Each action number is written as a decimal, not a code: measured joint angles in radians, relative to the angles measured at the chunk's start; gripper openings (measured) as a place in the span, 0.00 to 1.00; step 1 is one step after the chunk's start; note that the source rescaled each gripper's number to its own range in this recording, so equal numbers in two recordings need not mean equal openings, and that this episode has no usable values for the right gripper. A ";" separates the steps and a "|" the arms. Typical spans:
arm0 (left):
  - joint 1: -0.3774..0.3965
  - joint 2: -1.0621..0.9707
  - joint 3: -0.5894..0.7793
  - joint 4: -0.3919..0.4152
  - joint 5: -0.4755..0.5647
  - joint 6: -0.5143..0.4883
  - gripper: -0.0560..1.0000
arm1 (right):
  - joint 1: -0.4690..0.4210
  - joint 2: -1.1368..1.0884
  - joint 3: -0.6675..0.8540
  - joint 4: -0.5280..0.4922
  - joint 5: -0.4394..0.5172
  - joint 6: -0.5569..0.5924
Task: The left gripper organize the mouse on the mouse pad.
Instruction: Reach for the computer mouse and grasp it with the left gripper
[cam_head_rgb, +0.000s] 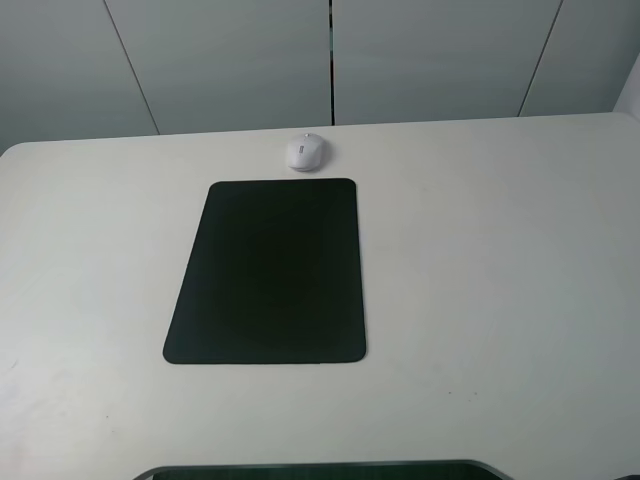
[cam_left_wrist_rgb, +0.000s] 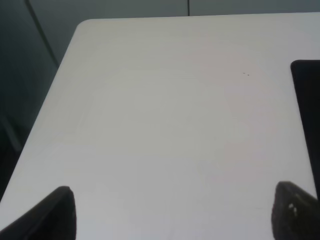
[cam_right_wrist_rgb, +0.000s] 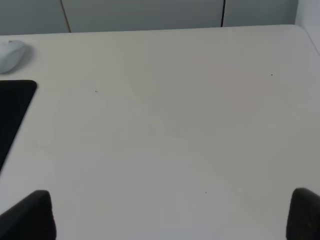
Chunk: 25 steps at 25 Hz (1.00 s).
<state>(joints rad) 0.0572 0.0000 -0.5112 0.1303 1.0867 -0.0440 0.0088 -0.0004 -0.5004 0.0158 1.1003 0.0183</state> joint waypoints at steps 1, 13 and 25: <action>0.000 0.000 0.000 0.005 0.000 0.000 1.00 | 0.000 0.000 0.000 0.000 0.000 0.000; 0.000 0.067 -0.009 -0.048 0.000 -0.002 1.00 | 0.000 0.000 0.000 0.000 0.000 0.000; 0.000 0.553 -0.224 -0.130 -0.088 0.012 1.00 | 0.000 0.000 0.000 0.000 0.000 0.000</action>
<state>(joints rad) 0.0572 0.5531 -0.7356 0.0000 0.9982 -0.0321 0.0088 -0.0004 -0.5004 0.0158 1.1003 0.0183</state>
